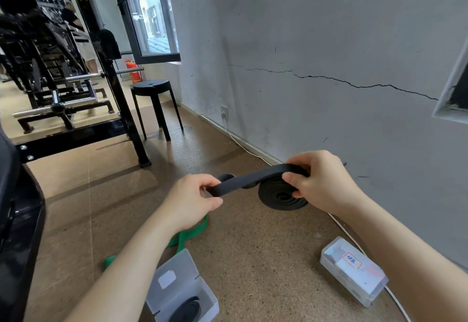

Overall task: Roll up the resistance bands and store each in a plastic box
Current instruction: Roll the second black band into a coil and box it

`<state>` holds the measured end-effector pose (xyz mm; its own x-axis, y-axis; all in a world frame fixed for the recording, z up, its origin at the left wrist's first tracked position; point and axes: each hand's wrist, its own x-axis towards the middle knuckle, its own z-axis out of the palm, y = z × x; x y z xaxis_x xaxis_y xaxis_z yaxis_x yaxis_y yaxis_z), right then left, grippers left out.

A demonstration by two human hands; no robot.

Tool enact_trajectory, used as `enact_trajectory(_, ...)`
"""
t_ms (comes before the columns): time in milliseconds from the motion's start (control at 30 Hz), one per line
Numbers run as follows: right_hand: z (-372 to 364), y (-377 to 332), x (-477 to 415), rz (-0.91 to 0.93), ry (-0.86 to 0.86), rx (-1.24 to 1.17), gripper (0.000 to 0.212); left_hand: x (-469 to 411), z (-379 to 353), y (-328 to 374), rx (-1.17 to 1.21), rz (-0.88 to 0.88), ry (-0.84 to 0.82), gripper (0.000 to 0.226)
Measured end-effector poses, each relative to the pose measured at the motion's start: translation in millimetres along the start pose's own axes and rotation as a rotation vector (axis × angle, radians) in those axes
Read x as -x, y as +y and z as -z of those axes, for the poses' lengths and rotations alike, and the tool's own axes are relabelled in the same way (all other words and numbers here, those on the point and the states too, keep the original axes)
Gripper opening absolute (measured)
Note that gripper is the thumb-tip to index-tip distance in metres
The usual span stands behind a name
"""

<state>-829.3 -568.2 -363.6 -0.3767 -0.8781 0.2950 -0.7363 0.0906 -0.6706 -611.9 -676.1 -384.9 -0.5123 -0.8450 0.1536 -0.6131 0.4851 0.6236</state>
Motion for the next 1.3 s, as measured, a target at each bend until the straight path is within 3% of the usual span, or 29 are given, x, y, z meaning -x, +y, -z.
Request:
enact_trajectory(233, -0.4, 4.5, -1.4, -0.080, -0.004, -0.132, 0.008, -4.9, -4.8, 0.2, 0.009, -0.021, 0.177, 0.017)
enact_trajectory(367, 2.6, 9.9, -0.3, -0.113, -0.035, -0.162, 0.006, -6.3, -10.4, -11.4, 0.087, 0.088, 0.064, 0.013)
enact_trajectory(533, 2.9, 12.7, -0.1, -0.106, -0.038, -0.152, 0.007, -9.7, -12.7, -6.1, 0.806, 0.262, -0.017, 0.029)
enact_trajectory(667, 5.7, 16.7, -1.1, -0.138, -0.030, -0.193, 0.010, -8.4, -6.2, -0.5, 1.292, 0.222, -0.132, 0.033)
enact_trajectory(733, 7.3, 18.4, -1.0, -0.162, -0.024, -0.247, 0.014, -7.1, -2.9, 0.1, 1.423, 0.204, -0.144, 0.032)
enact_trajectory(833, 9.1, 18.2, -0.9, -0.155, -0.043, -0.272, 0.014, -7.1, -1.8, -4.5, 1.261, 0.234, -0.131, 0.029)
enact_trajectory(967, 9.8, 11.9, 0.1, -0.102, -0.093, -0.198, 0.007, -5.4, -5.0, -13.6, 0.691, 0.257, -0.144, 0.031)
enact_trajectory(1067, 7.7, 4.5, 2.9, -0.039, -0.113, -0.077, 0.011, -3.3, -5.7, -10.8, 0.190, 0.113, -0.004, 0.043)
enact_trajectory(1167, 1.9, -3.7, 6.2, 0.022, -0.148, 0.011, 0.012, -0.5, -3.0, 8.1, 0.283, -0.075, 0.117, 0.036)
enact_trajectory(1233, -1.7, -8.4, 7.2, 0.047, -0.171, 0.019, 0.016, 3.8, -8.4, 25.1, 0.360, -0.171, 0.076, 0.028)
enact_trajectory(1300, -3.6, -12.2, 7.2, 0.077, -0.188, 0.022, 0.013, 7.0, -18.3, 34.7, 0.293, -0.225, 0.047, 0.025)
